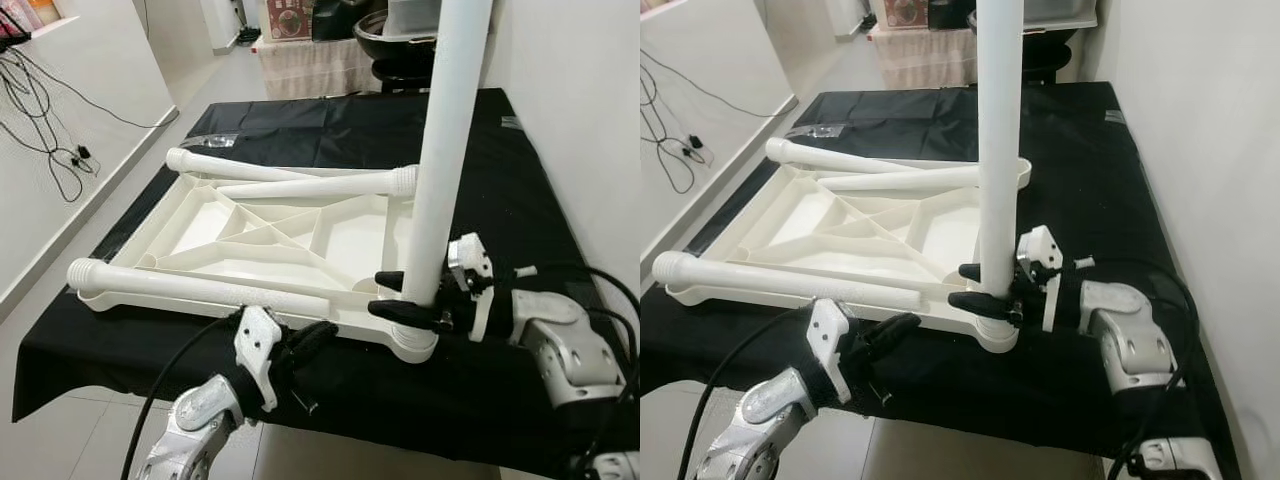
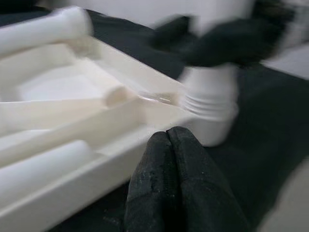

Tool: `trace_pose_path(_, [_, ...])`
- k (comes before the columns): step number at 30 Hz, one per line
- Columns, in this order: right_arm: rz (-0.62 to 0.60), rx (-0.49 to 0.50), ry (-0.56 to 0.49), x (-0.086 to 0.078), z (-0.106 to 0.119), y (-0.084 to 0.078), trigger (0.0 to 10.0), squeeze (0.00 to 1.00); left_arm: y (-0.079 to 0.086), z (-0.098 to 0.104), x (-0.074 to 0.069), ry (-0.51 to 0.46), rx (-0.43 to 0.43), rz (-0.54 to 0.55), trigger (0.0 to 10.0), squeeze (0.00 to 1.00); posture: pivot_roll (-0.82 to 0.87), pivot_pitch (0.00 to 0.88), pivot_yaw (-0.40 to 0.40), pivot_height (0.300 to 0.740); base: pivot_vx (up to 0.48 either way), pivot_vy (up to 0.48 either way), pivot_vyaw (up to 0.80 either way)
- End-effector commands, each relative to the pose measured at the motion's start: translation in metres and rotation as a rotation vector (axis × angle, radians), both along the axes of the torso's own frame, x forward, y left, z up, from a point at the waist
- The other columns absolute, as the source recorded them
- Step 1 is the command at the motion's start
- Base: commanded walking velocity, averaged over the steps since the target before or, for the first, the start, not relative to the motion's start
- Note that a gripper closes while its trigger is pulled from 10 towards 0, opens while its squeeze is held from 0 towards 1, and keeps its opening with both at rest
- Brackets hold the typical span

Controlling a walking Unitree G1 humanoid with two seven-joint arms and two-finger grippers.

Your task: Building children table

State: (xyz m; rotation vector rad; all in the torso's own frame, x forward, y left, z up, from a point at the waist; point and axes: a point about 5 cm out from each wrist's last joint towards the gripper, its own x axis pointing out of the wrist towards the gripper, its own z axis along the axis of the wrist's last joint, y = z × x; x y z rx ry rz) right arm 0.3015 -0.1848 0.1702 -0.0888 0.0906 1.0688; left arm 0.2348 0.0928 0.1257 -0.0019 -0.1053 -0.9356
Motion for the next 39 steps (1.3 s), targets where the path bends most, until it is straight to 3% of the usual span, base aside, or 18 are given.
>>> trace_pose_path(1, [-0.094,-0.026,0.092,0.000,-0.019,-0.005,0.0,0.00,-0.001,0.001,-0.004,-0.023,0.021,-0.028,10.0,0.00,0.02,0.111,0.082,0.740,0.000,0.000,0.00])
trace_pose_path(3, [-0.204,-0.047,0.085,0.000,-0.026,-0.003,0.0,0.00,-0.002,0.000,-0.008,-0.013,0.022,-0.043,10.0,0.00,0.01,0.114,0.084,0.740,0.000,0.000,0.00])
trace_pose_path(4, [-0.441,-0.097,0.077,0.003,-0.036,-0.002,0.0,0.00,0.000,0.000,-0.010,-0.009,0.025,-0.046,10.0,0.00,0.01,0.117,0.087,0.740,0.000,0.000,0.00])
trace_pose_path(5, [-0.441,-0.097,0.077,0.003,-0.036,-0.002,0.0,0.00,0.000,0.000,-0.010,-0.009,0.025,-0.046,10.0,0.00,0.01,0.117,0.087,0.740,0.000,0.000,0.00])
trace_pose_path(7, [-0.736,-0.111,0.095,-0.022,-0.047,0.031,0.0,0.00,0.002,-0.001,-0.017,0.015,0.019,-0.055,10.0,0.00,0.00,0.123,0.107,0.740,0.000,0.000,0.00])
trace_pose_path(11, [-0.803,-0.130,0.050,-0.026,-0.044,0.041,0.0,0.00,0.003,-0.002,-0.017,0.025,0.007,-0.040,10.0,0.00,0.00,0.116,0.104,0.740,0.000,0.000,0.00])
trace_pose_path(14, [-0.864,-0.145,0.004,-0.011,-0.042,0.031,0.0,0.00,0.004,-0.002,-0.016,0.024,0.008,-0.037,10.0,0.00,0.01,0.117,0.100,0.740,0.000,0.000,0.00])
trace_pose_path(16, [-0.945,-0.159,-0.042,0.013,-0.036,0.021,0.0,0.00,0.006,-0.003,-0.017,0.028,0.011,-0.027,10.0,0.00,0.01,0.114,0.111,0.740,0.000,0.000,0.00])
trace_pose_path(18, [-0.958,-0.160,-0.051,0.017,-0.035,0.020,0.0,0.00,0.006,-0.003,-0.017,0.029,0.011,-0.025,10.0,0.00,0.01,0.114,0.111,0.740,0.000,0.000,0.00])
trace_pose_path(19, [-0.954,-0.145,-0.060,0.023,-0.031,0.020,9.8,0.00,0.006,-0.003,-0.018,0.032,0.011,-0.018,10.0,0.00,0.01,0.113,0.112,0.740,0.000,0.000,0.00])
trace_pose_path(23, [-0.947,-0.116,-0.091,0.031,-0.022,0.024,10.0,0.00,0.008,-0.004,-0.019,0.034,0.013,-0.005,10.0,0.00,0.01,0.115,0.113,0.740,0.000,0.000,0.00])
trace_pose_path(24, [-0.926,-0.094,-0.109,0.036,-0.015,0.022,10.0,1.00,0.008,-0.003,-0.020,0.029,0.017,0.003,10.0,0.00,0.02,0.114,0.111,0.740,0.000,0.000,0.00])
trace_pose_path(29, [-0.853,-0.052,-0.136,0.042,0.000,0.011,10.0,1.00,0.009,-0.002,-0.020,0.010,0.024,0.029,10.0,0.00,0.02,0.118,0.103,0.740,0.000,0.000,0.00])
trace_pose_path(30, [-0.768,-0.035,-0.145,0.043,0.006,0.007,10.0,0.55,0.010,-0.002,-0.020,0.005,0.027,0.040,10.0,0.00,0.02,0.118,0.103,0.740,0.000,0.000,0.00])
trace_pose_path(31, [-0.768,-0.035,-0.145,0.043,0.006,0.007,10.0,0.55,0.010,-0.002,-0.020,0.005,0.027,0.040,10.0,0.00,0.02,0.118,0.103,0.740,0.000,0.000,0.00])
trace_pose_path(32, [-0.635,-0.009,-0.139,0.041,0.011,0.006,10.0,0.00,0.011,-0.002,-0.020,0.001,0.026,0.053,10.0,0.00,0.02,0.116,0.100,0.740,0.000,0.000,0.00])
trace_pose_path(34, [-0.378,-0.035,-0.156,0.037,0.019,0.003,10.0,0.00,0.012,-0.002,-0.019,-0.001,0.020,0.079,10.0,0.00,0.03,0.117,0.096,0.740,0.000,0.000,0.00])
trace_pose_path(39, [-0.225,-0.099,-0.157,0.034,0.022,-0.002,10.0,0.00,0.014,-0.002,-0.017,-0.002,0.022,0.100,10.0,0.00,0.04,0.115,0.090,0.740,0.000,0.000,0.00])
